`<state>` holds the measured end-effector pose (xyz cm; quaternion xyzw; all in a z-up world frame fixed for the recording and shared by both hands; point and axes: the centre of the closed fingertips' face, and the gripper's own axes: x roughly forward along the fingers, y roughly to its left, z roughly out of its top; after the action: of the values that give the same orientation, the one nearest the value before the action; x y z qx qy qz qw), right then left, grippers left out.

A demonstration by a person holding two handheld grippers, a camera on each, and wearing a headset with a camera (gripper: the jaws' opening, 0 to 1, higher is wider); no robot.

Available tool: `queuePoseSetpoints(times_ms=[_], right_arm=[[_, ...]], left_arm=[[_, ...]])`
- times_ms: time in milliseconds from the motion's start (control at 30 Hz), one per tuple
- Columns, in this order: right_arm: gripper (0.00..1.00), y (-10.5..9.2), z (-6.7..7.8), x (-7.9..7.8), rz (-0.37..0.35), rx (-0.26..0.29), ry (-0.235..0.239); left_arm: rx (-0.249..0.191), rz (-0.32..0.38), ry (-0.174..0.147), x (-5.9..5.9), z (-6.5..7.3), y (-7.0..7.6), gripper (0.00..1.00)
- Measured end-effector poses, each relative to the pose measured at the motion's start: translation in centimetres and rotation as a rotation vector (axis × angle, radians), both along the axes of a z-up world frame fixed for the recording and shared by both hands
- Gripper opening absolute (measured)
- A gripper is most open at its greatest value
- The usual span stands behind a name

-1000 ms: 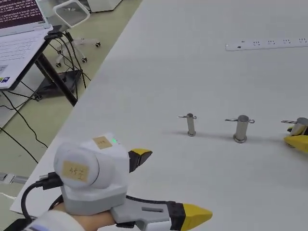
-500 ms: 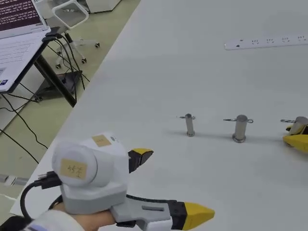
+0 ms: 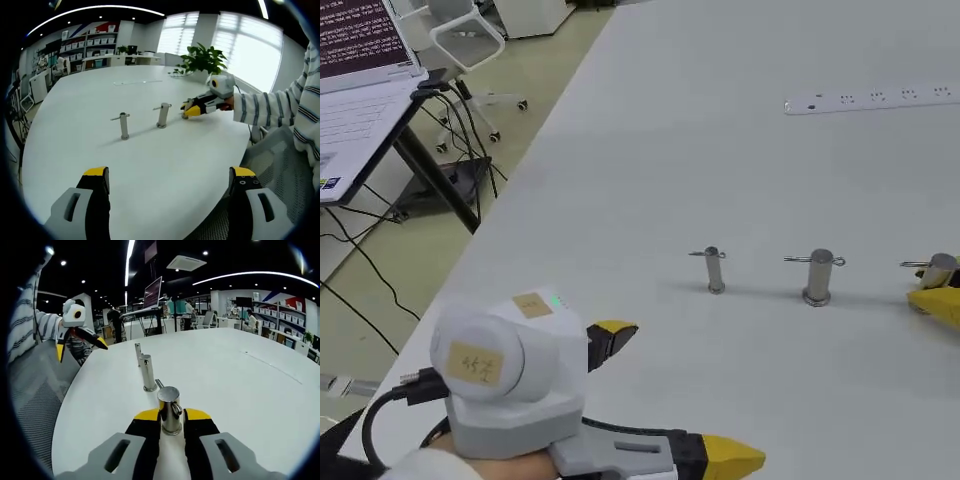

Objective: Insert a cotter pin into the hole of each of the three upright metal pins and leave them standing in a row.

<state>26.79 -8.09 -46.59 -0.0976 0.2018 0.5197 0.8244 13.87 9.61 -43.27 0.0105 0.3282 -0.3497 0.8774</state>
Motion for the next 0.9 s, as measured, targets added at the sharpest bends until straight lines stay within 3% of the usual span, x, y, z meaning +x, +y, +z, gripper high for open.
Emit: queuePoseSetpoints(times_ms=[167,533,667,767,900], right_arm=[[0.18,-0.3,0.6,0.0,-0.029,0.026,0.0],[0.37,-1.5,4.7,-1.0,-0.124,0.106,-0.012],[0.38,-2.4,6.3,-1.4,-0.175,0.118,-0.033],[0.45,-2.9,7.2,-2.0,-0.211,0.124,-0.019],[0.44,-3.2,7.7,-3.2,-0.243,0.113,-0.002]], left_arm=[[0.007,0.006,0.006,-0.1,0.0,0.2,0.99],[-0.031,0.048,-0.017,0.7,1.1,0.3,0.99],[-0.057,0.075,-0.038,1.2,1.7,0.3,0.99],[-0.094,0.109,-0.057,1.8,2.4,0.5,0.99],[-0.119,0.134,-0.088,2.4,3.2,0.9,0.99]])
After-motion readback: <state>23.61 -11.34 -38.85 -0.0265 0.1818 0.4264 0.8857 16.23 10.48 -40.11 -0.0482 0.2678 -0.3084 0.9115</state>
